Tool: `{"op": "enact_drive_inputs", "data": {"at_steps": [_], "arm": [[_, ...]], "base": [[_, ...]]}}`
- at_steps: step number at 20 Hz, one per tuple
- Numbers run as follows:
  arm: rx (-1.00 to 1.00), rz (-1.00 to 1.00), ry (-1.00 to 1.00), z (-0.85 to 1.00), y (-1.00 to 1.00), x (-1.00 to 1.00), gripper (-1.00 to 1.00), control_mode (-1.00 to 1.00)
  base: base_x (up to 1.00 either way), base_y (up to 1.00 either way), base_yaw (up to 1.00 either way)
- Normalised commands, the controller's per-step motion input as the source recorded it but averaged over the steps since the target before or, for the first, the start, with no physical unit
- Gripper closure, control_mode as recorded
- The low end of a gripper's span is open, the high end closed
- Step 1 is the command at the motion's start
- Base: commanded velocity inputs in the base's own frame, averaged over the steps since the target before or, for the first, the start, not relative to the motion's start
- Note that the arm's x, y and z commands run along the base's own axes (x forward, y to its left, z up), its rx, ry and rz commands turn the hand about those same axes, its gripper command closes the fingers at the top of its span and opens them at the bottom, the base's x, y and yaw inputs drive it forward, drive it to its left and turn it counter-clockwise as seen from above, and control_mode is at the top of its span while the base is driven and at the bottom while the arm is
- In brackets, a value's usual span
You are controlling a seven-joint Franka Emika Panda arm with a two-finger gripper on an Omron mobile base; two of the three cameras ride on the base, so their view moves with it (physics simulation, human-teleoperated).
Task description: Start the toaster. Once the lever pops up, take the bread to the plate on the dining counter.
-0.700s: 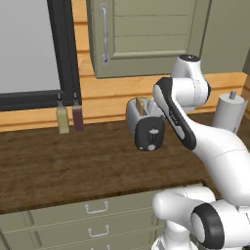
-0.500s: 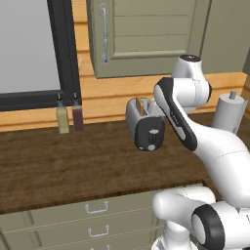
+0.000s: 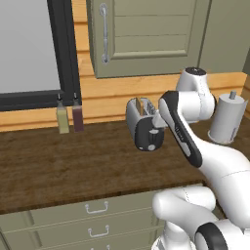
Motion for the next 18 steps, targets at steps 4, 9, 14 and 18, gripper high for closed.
{"op": "enact_drive_inputs", "data": {"at_steps": [4, 9, 14, 18], "arm": [[0.0, 0.0, -0.08, -0.3, 0.0, 0.4, -1.0, -1.0], [0.0, 0.0, -0.05, -0.07, 0.0, 0.46, -1.0, -1.0], [-0.01, 0.0, 0.0, -0.07, 0.0, 0.48, -1.0, -1.0], [0.0, 0.0, 0.0, -0.15, 0.0, 0.52, 1.0, -1.0]], "base": [[0.0, 0.0, 0.0], [0.0, 0.0, 0.0], [0.0, 0.0, 0.0], [0.0, 0.0, 0.0]]}}
